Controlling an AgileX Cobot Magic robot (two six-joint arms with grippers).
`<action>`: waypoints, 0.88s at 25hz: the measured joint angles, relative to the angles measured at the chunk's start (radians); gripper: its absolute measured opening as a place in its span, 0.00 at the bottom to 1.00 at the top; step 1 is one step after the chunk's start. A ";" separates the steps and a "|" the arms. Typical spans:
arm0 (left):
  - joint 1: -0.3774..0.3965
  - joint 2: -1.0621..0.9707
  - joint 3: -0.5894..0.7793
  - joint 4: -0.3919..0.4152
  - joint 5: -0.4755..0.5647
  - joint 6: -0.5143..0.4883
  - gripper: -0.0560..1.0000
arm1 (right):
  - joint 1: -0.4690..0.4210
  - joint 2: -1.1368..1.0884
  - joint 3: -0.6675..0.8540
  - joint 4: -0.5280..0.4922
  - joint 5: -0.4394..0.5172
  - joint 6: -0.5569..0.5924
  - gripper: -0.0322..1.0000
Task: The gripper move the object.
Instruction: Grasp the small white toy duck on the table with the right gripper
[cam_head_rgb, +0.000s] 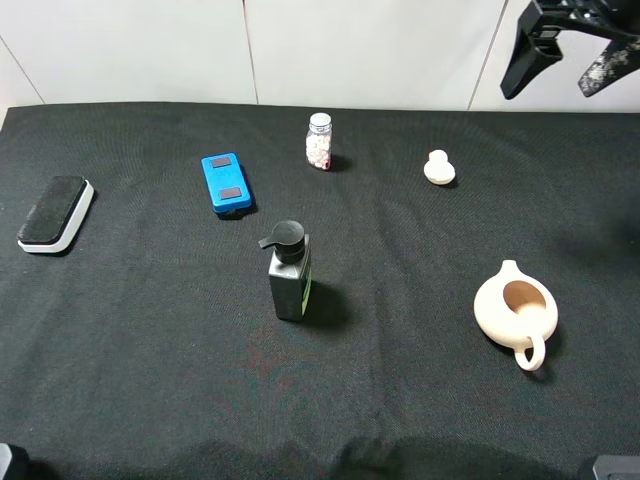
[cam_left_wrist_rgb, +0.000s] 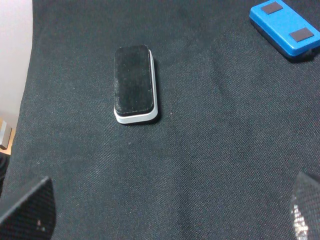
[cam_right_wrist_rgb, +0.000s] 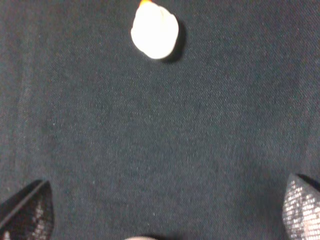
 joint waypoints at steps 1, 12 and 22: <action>0.000 0.000 0.000 0.000 0.000 0.000 0.99 | 0.010 0.013 -0.009 -0.003 0.000 0.000 0.70; 0.000 0.000 0.000 0.000 0.000 0.000 0.99 | 0.176 0.141 -0.106 -0.055 -0.016 0.025 0.70; 0.000 0.000 0.000 0.000 0.000 0.000 0.99 | 0.197 0.212 -0.117 -0.090 -0.060 0.068 0.70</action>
